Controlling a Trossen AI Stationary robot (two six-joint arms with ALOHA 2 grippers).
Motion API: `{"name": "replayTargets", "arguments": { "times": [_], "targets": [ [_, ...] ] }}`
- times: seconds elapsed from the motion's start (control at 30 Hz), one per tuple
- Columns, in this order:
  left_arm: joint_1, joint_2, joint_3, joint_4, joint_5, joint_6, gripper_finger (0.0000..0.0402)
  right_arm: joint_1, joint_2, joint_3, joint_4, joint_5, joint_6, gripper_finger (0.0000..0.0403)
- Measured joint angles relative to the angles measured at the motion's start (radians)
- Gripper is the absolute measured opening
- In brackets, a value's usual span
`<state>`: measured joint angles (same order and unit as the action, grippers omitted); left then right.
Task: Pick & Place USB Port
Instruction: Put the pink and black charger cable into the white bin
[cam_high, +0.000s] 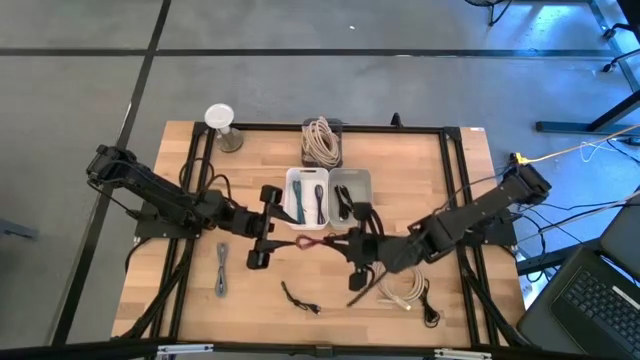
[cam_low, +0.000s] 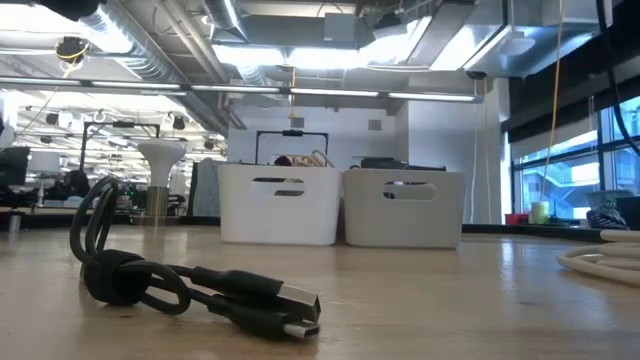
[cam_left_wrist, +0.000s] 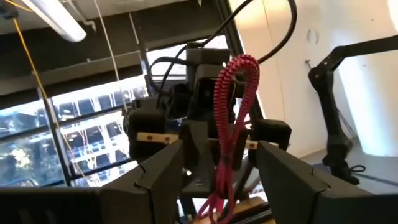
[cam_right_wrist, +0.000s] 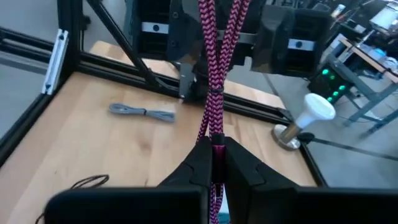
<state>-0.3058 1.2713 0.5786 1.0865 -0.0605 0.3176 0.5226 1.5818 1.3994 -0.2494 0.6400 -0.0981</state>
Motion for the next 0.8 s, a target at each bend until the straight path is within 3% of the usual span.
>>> {"name": "replayTargets", "arguments": {
  "times": [0.23,0.53,0.67,0.8],
  "targets": [
    [0.001,0.039,0.084,-0.049,0.005,0.034,0.0196,-0.064,0.000,0.000,0.040,-0.104,-0.017,0.0017],
    [0.025,0.108,0.174,-0.129,0.009,0.038,0.0191,-0.080,0.000,0.000,0.037,-0.110,-0.041,0.0017],
    [0.027,0.108,0.175,-0.127,-0.007,0.084,0.0150,-0.080,0.000,0.000,0.001,-0.110,-0.039,0.0017],
    [0.018,0.102,0.175,-0.126,-0.009,0.129,0.0073,-0.080,0.000,0.000,-0.024,-0.110,-0.011,0.0017]
  ]
}}
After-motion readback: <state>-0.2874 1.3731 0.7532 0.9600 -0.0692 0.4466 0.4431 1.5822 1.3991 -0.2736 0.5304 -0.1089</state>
